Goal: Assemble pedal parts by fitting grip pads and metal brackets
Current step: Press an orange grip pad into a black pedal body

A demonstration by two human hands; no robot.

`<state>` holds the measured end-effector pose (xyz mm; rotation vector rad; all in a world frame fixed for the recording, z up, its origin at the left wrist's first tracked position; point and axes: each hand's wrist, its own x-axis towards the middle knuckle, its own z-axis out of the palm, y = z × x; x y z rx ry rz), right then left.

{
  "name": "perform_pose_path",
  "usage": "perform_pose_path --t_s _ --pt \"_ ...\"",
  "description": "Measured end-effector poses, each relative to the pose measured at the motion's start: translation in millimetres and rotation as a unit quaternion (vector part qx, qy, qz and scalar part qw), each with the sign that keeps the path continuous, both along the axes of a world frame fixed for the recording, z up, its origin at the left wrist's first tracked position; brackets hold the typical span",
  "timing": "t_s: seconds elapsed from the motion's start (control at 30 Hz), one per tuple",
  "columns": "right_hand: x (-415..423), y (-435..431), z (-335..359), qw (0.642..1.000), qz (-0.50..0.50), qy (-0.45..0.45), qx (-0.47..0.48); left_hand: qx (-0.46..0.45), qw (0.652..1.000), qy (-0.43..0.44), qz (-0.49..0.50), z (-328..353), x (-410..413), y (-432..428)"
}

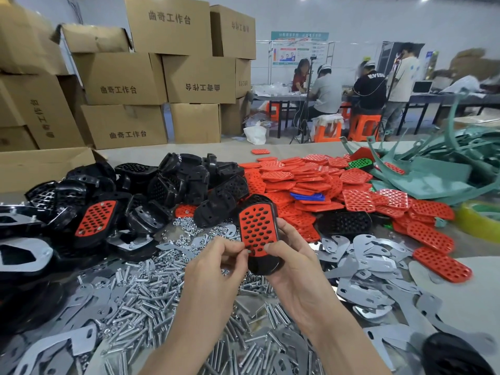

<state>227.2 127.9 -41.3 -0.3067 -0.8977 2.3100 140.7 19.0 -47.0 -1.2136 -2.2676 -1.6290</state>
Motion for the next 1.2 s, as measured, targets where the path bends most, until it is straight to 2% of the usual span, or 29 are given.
perform_pose_path --t_s 0.07,0.2,0.27,0.5,0.63,0.83,1.0,1.2 --pt "1.2 -0.5 0.2 1.0 0.0 0.005 0.001 0.002 1.0 0.0 0.003 -0.2 1.1 0.5" --pt "0.2 -4.2 -0.3 1.0 -0.007 -0.002 0.022 0.05 0.985 -0.165 -0.018 -2.4 -1.8 3.0" --pt "-0.3 -4.9 -0.7 1.0 -0.011 -0.008 0.024 0.058 0.98 -0.191 -0.019 -2.7 -3.4 3.5" --pt "0.9 -7.8 0.8 0.999 -0.01 -0.015 0.047 0.021 0.994 -0.109 -0.01 -5.2 -3.5 1.5" --pt "1.5 -6.9 -0.3 0.999 -0.004 -0.008 0.043 0.039 0.982 -0.181 -0.038 -4.1 -8.3 2.1" --pt "-1.3 -12.9 3.0 0.995 -0.016 -0.033 0.093 -0.002 0.986 -0.163 -0.037 -7.7 -10.6 2.2" --pt "-0.1 -6.3 5.4 0.998 -0.009 0.004 0.059 0.046 0.97 -0.218 -0.1 2.5 -13.9 -1.4" --pt "3.0 -4.9 6.5 0.998 0.033 0.056 -0.006 0.065 0.96 -0.252 -0.108 5.7 -9.3 -1.7"
